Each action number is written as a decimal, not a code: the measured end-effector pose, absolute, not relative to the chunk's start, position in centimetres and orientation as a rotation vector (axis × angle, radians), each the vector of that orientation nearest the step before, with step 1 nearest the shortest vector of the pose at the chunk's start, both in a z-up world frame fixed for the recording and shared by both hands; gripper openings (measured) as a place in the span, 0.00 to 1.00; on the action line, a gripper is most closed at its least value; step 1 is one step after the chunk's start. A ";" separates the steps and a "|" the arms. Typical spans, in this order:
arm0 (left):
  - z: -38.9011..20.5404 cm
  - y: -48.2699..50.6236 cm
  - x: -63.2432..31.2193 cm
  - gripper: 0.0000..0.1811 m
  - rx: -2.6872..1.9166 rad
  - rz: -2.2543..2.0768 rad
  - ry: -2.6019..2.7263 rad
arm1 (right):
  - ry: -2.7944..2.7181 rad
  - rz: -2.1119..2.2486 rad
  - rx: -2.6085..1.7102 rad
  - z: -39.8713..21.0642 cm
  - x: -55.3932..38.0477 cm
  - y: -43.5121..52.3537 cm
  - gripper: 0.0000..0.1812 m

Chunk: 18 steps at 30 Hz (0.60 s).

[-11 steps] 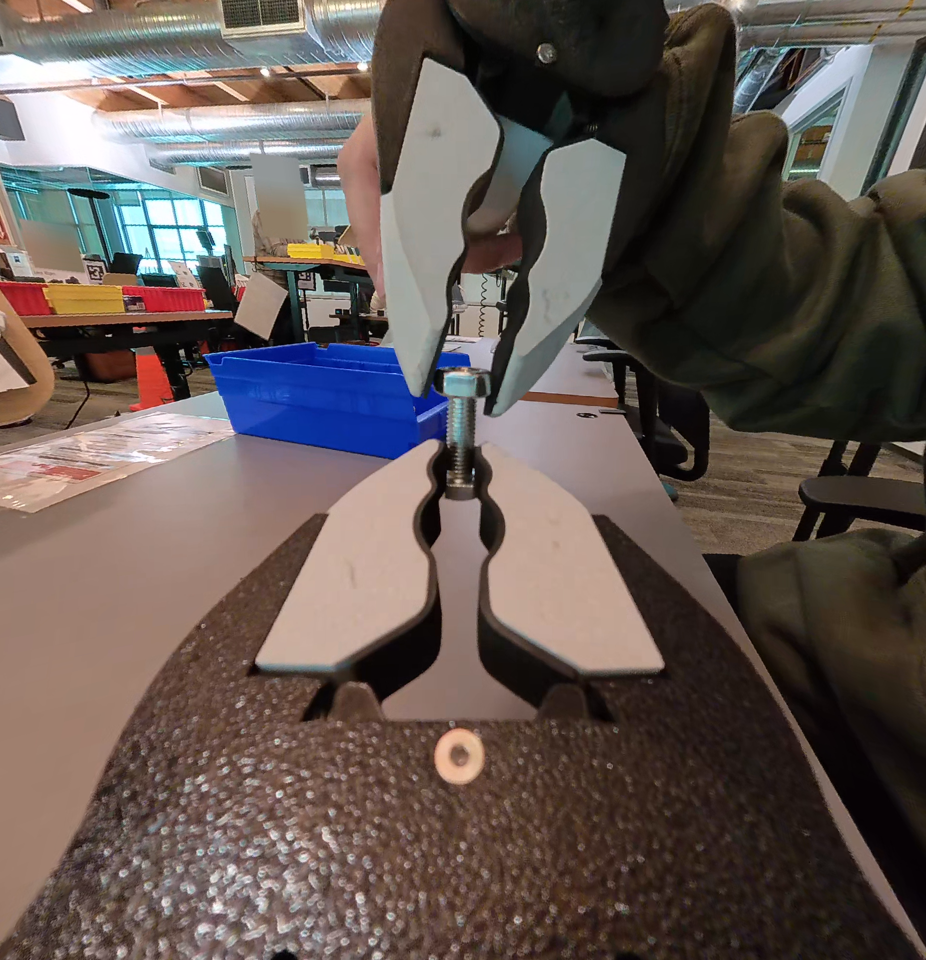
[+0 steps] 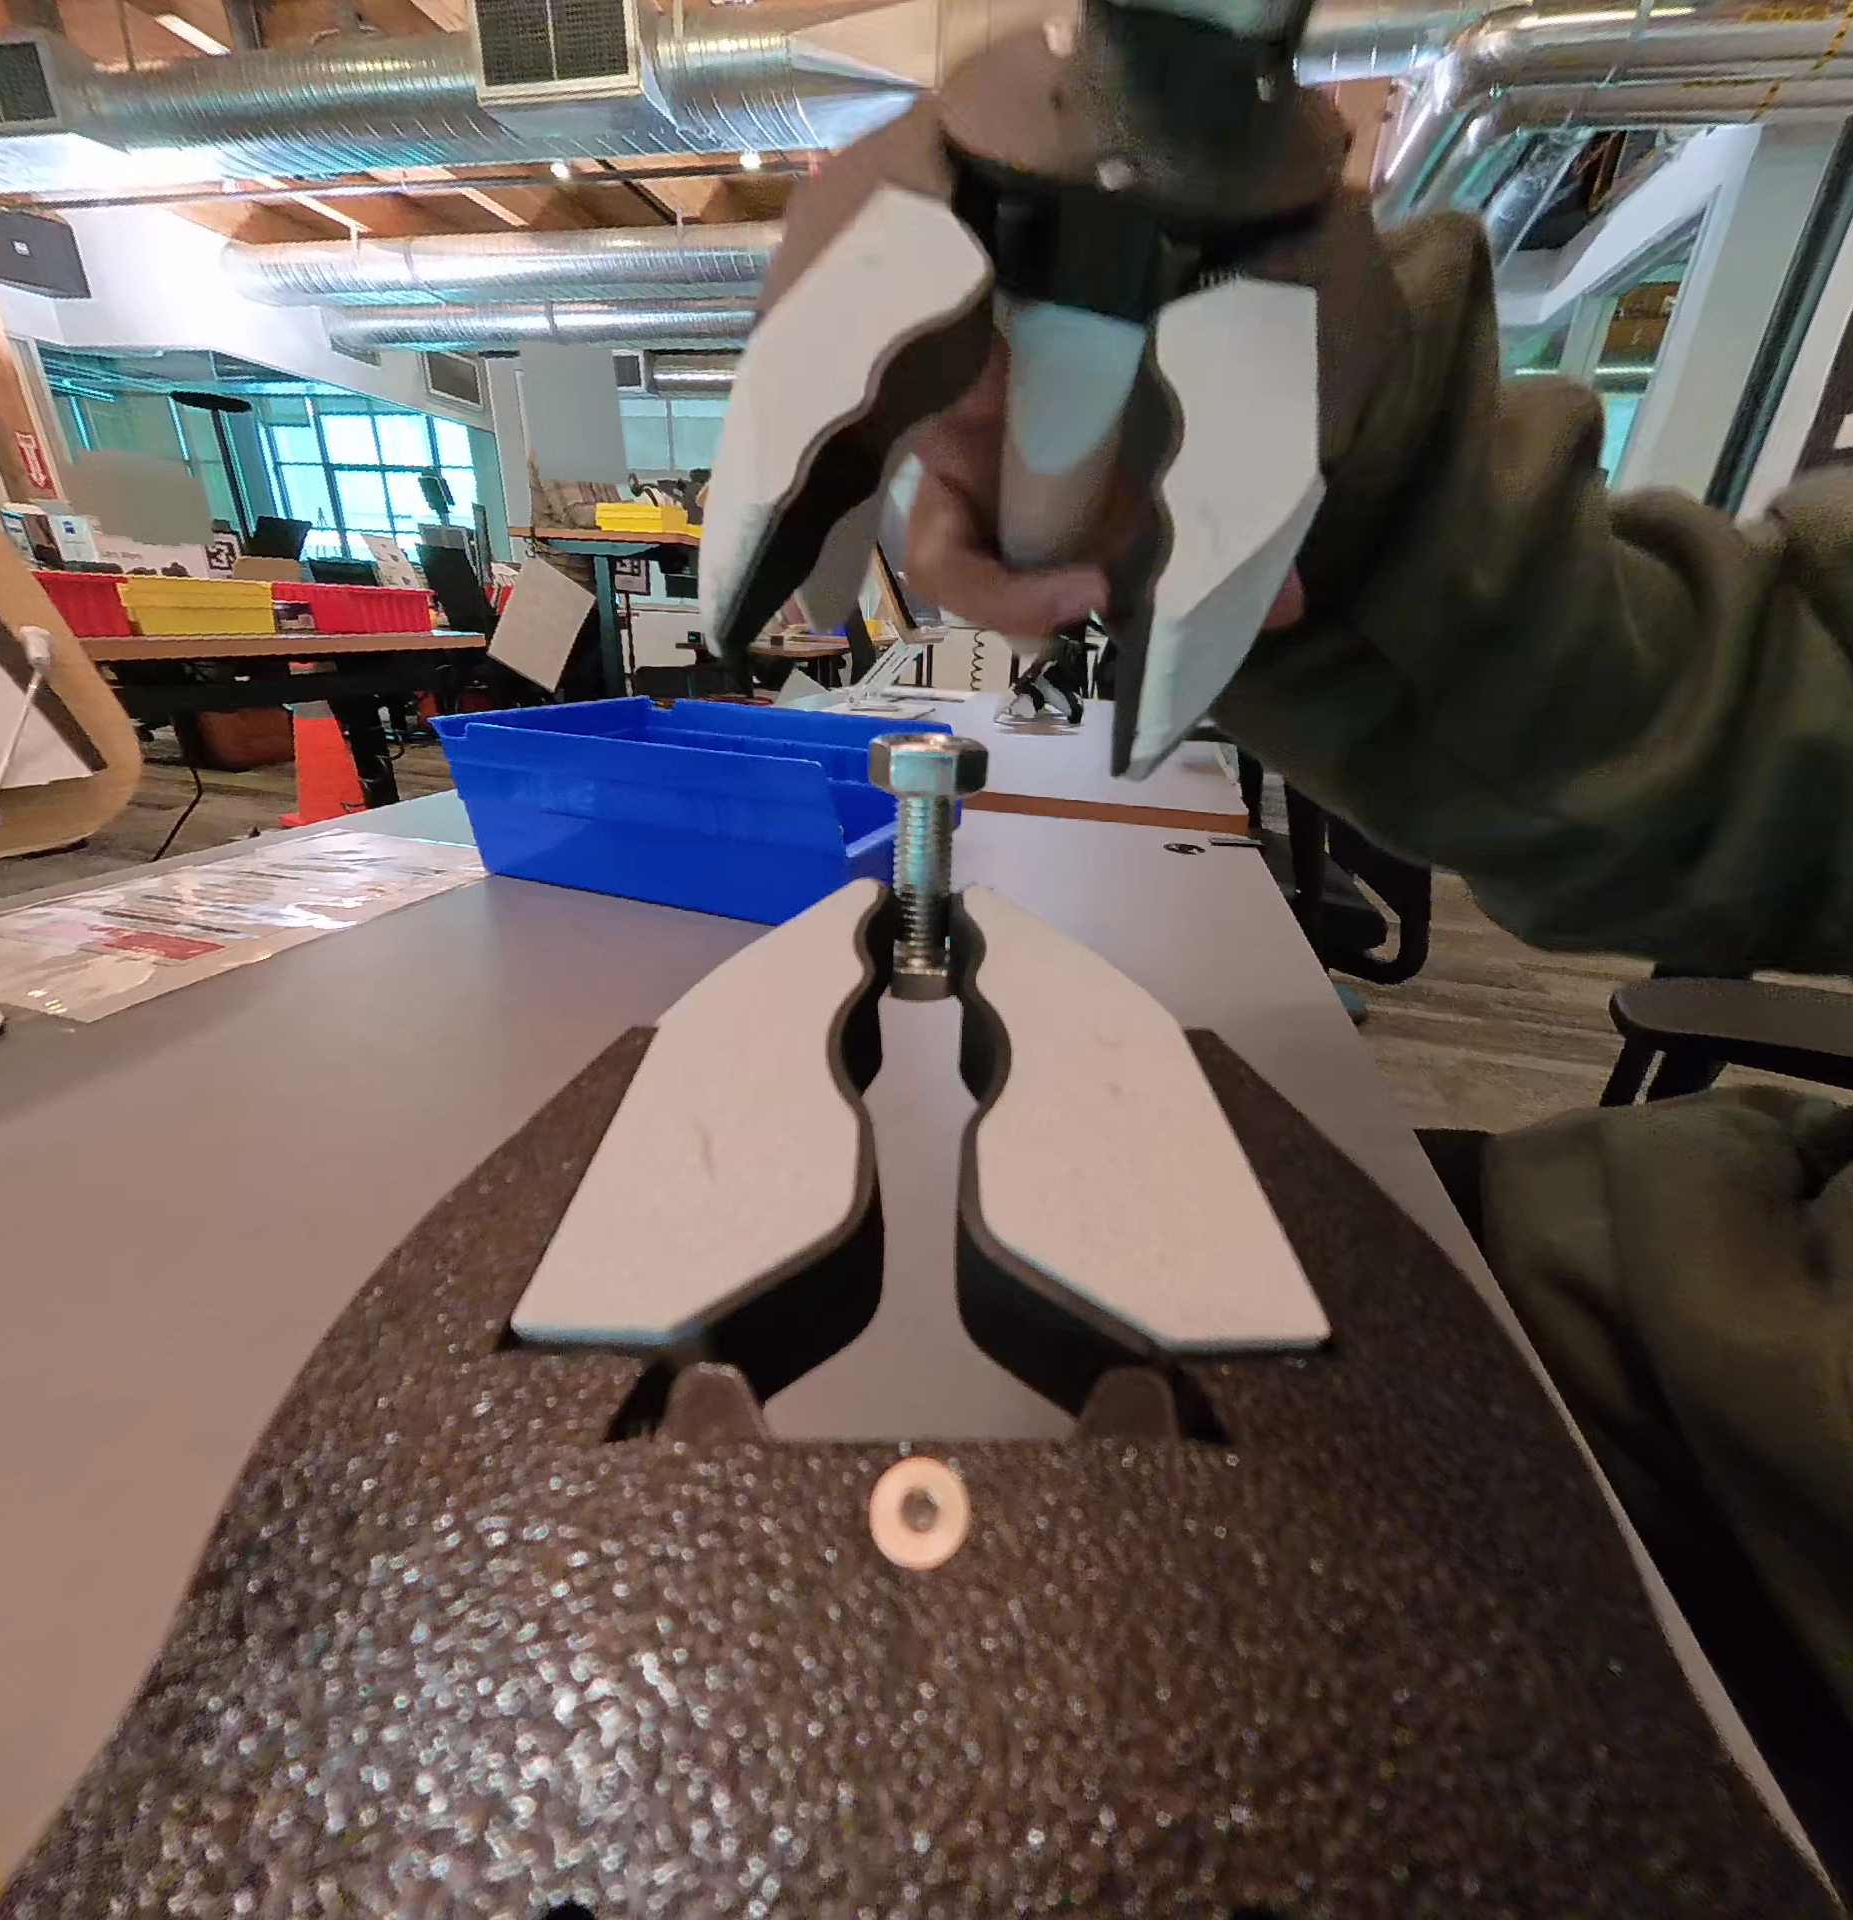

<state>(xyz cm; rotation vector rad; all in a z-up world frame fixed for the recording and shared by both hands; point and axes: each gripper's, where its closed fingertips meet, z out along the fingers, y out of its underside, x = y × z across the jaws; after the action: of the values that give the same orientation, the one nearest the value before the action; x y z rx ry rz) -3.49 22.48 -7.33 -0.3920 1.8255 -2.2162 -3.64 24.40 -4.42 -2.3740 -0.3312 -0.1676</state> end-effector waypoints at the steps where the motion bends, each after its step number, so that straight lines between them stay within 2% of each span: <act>1: -7.2 22.6 -3.4 0.05 -0.402 -2.220 1.814 | -0.237 -0.179 -2.303 -4.2 -3.5 24.6 0.34; 4: -7.1 23.1 -3.0 0.05 -0.447 -2.231 1.782 | 0.018 -0.279 -2.074 -4.4 -2.8 24.9 0.37; 9: -7.5 23.2 -2.6 0.05 -0.499 -2.211 1.790 | 0.280 -0.346 -1.770 -4.6 -3.3 25.1 0.34; 18: -8.2 22.8 -2.4 0.05 -0.505 -2.148 1.840 | 0.366 -0.297 -1.677 -5.4 -3.4 25.4 0.31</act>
<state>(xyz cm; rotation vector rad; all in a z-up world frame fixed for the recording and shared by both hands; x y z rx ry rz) -2.35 22.78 -8.19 -0.5050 1.8403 -2.1480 -3.42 25.45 -5.41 -1.6769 0.3656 -0.2966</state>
